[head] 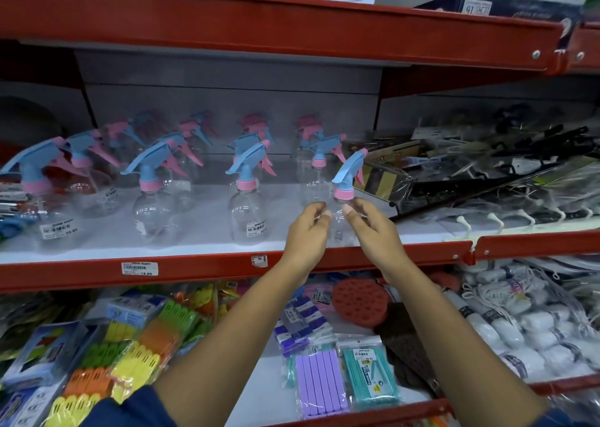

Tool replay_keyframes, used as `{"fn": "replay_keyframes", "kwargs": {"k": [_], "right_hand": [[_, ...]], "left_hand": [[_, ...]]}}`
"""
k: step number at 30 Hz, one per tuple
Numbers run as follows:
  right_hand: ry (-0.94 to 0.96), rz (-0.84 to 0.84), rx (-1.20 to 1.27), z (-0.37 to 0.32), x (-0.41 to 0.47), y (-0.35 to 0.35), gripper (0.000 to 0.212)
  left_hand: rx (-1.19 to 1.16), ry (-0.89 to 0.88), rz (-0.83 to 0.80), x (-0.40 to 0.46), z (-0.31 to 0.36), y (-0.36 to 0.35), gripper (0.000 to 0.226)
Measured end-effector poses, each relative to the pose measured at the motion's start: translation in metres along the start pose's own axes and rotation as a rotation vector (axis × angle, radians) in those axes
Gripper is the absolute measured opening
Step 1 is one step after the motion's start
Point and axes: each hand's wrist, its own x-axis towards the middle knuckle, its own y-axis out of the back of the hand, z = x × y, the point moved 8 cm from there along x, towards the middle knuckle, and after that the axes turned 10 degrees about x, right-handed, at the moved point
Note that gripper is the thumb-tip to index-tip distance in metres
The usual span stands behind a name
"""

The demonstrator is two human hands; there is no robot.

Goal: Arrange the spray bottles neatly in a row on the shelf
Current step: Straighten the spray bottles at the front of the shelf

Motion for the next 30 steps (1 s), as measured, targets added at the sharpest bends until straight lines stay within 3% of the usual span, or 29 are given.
{"fn": "replay_keyframes", "kwargs": {"k": [3, 5, 9, 11, 14, 18, 22, 30], "right_hand": [[0.018, 0.003, -0.034, 0.001, -0.005, -0.001, 0.046], [0.093, 0.143, -0.117, -0.003, -0.013, 0.003, 0.049], [0.419, 0.404, -0.200, -0.035, -0.047, -0.011, 0.029], [0.513, 0.379, -0.209, -0.046, -0.055, -0.033, 0.022], [0.491, 0.220, -0.143, -0.049, -0.045, -0.072, 0.022], [0.177, -0.011, 0.043, -0.037, -0.013, -0.119, 0.033], [-0.163, -0.101, 0.249, -0.021, 0.010, -0.143, 0.031], [-0.246, -0.111, 0.357, -0.015, 0.012, -0.149, 0.016]], "left_hand": [[0.042, -0.037, 0.024, -0.007, 0.003, 0.002, 0.041], [0.082, -0.067, 0.139, -0.015, 0.004, 0.015, 0.043], [0.091, -0.149, 0.424, -0.036, 0.003, 0.063, 0.037], [0.105, -0.158, 0.532, -0.043, -0.003, 0.089, 0.033], [0.082, -0.103, 0.610, -0.041, -0.016, 0.125, 0.029], [-0.060, 0.072, 0.474, -0.019, -0.035, 0.147, 0.029], [-0.203, 0.184, 0.266, -0.005, -0.038, 0.150, 0.048], [-0.281, 0.186, 0.080, -0.018, -0.031, 0.149, 0.060]]}}
